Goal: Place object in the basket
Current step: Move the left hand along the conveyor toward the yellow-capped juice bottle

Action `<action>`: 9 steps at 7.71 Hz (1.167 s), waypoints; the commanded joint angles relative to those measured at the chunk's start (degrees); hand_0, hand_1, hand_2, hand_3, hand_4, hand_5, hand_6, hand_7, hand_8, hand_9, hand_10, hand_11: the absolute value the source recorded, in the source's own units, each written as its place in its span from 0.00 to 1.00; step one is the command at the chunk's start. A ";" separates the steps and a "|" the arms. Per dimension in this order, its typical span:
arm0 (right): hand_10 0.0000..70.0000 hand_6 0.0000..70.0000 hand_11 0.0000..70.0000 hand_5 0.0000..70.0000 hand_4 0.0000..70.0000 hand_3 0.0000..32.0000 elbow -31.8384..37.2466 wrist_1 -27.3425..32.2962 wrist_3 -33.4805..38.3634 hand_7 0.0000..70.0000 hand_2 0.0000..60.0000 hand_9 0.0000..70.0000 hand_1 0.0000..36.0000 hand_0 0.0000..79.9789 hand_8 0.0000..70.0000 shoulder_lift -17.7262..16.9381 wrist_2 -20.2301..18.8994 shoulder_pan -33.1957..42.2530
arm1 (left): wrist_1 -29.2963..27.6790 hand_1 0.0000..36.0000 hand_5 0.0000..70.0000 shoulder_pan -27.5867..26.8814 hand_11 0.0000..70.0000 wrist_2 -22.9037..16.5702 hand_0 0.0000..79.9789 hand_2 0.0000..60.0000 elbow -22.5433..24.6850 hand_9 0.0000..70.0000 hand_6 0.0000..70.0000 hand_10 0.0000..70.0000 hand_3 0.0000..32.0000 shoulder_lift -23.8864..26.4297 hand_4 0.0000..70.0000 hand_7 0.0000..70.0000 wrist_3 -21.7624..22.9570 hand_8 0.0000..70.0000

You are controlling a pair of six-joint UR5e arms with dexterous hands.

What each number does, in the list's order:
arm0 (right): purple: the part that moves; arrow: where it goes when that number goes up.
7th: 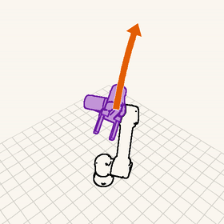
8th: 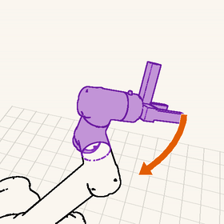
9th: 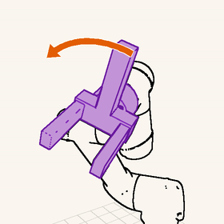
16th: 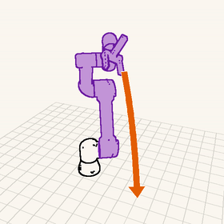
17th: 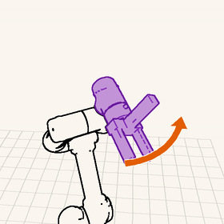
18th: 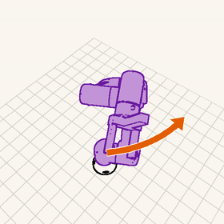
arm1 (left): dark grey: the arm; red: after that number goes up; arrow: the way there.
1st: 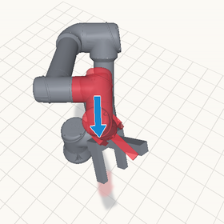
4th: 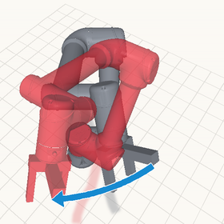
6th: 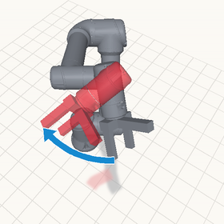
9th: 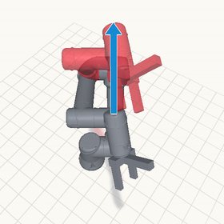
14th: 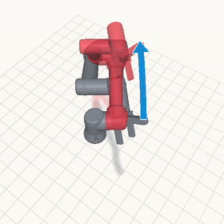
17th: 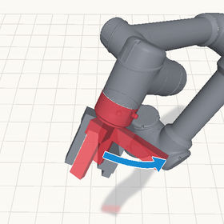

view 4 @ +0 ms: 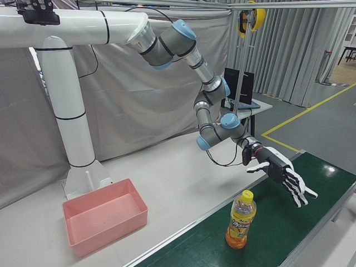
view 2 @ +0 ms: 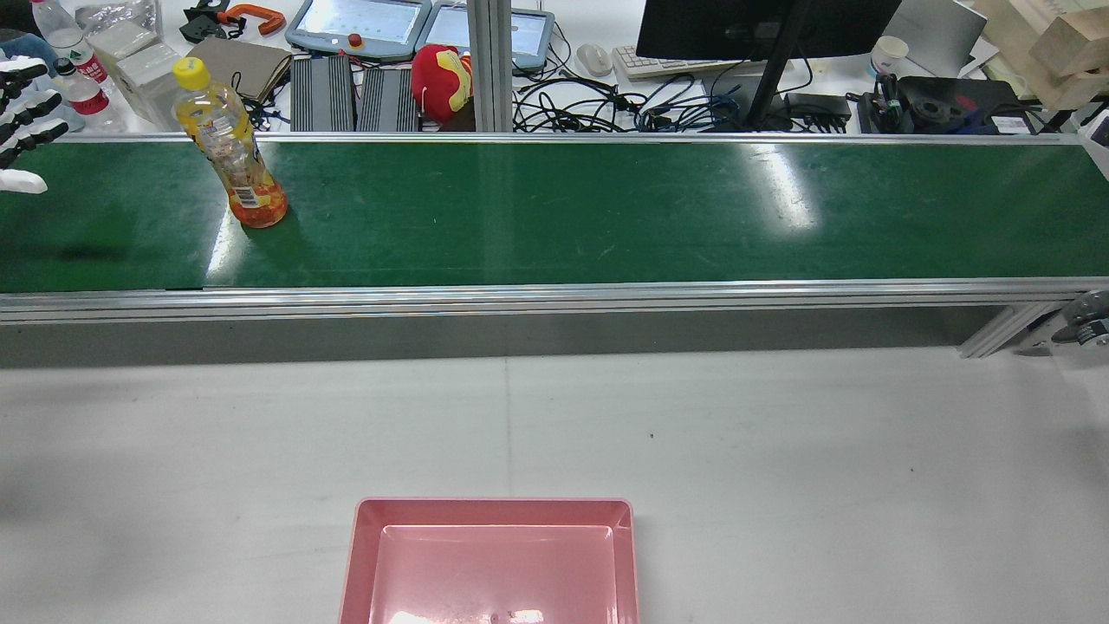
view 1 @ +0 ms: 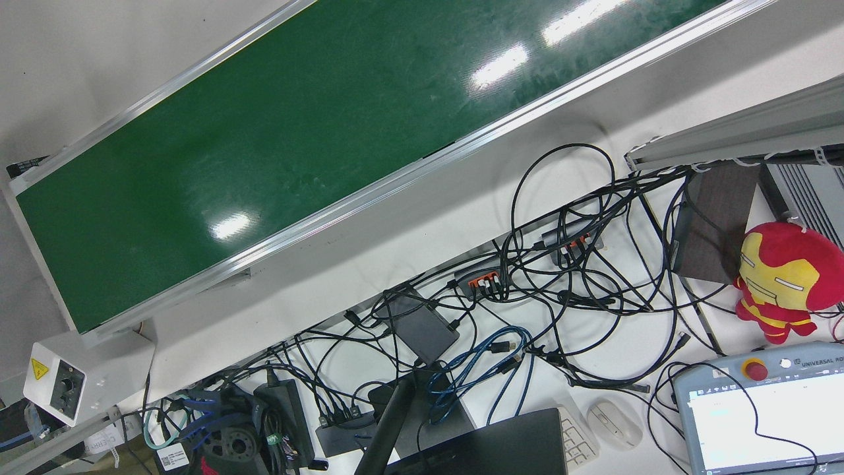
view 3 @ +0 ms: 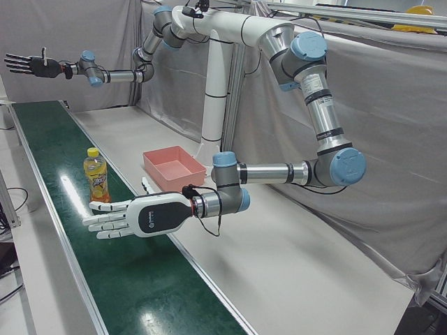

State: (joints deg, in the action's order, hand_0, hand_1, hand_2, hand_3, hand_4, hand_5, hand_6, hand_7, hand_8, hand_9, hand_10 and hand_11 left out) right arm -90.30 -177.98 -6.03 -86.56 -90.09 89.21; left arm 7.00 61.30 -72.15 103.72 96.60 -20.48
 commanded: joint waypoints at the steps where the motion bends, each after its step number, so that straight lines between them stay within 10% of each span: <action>1: 0.00 0.00 0.00 0.00 0.00 0.00 0.04 0.00 -0.03 0.00 0.00 0.00 0.00 0.00 0.00 -0.01 0.00 0.00 | 4.24 0.45 0.36 -2.83 0.19 0.26 0.70 0.00 -0.09 0.13 0.00 0.11 0.12 4.90 0.00 0.00 -1.49 0.11; 9: 0.00 0.00 0.00 0.00 0.00 0.00 -0.05 0.00 -0.03 0.00 0.00 0.00 0.00 0.00 0.00 0.08 0.00 0.00 | 7.68 0.45 0.39 -11.53 0.19 6.75 0.70 0.00 -0.97 0.14 0.00 0.11 0.03 12.38 0.00 0.01 -1.93 0.12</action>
State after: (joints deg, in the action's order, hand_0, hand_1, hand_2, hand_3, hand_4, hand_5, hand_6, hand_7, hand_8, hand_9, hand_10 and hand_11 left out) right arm -90.30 -177.98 -6.06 -86.55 -90.09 89.21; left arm 13.44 53.71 -67.86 103.00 107.20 -22.44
